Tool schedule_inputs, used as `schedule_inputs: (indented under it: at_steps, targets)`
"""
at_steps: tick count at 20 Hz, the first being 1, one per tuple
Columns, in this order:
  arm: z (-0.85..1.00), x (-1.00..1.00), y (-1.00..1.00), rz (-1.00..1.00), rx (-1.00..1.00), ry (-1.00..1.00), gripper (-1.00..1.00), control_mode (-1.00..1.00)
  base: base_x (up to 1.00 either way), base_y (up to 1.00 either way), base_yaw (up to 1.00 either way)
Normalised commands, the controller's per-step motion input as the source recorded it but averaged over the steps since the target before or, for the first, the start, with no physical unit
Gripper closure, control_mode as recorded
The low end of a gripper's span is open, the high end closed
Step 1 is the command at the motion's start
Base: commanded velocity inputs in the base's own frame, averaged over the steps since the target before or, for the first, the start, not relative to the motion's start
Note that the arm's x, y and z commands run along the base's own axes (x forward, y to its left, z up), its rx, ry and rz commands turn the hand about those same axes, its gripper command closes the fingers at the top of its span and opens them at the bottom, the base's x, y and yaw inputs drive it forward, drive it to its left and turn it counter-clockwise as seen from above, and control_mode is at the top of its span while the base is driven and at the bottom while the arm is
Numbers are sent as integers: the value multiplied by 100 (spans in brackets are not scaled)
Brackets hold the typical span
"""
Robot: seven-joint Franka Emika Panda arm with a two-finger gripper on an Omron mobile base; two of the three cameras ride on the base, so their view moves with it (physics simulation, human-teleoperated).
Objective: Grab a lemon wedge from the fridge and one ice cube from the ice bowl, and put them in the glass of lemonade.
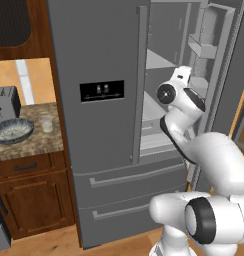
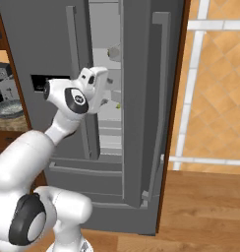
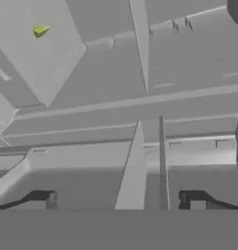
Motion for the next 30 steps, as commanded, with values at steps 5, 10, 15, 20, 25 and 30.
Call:
schedule_inputs:
  at_steps: [5,10,15,20,25,30]
  targets:
    - [-17,45,-60,-16,-7,0,-100,-100,0,0,0]
    - [-27,-12,-100,-19,0,1,-100,-100,0,0,0]
    - [11,-90,-96,-6,9,-26,-100,-100,0,0,0]
    - [81,-98,-18,3,5,-72,-100,-100,0,0,0]
    - [32,-69,44,0,2,-34,-100,-100,0,0,0]
    - [100,-49,81,5,2,-38,-100,-100,0,0,0]
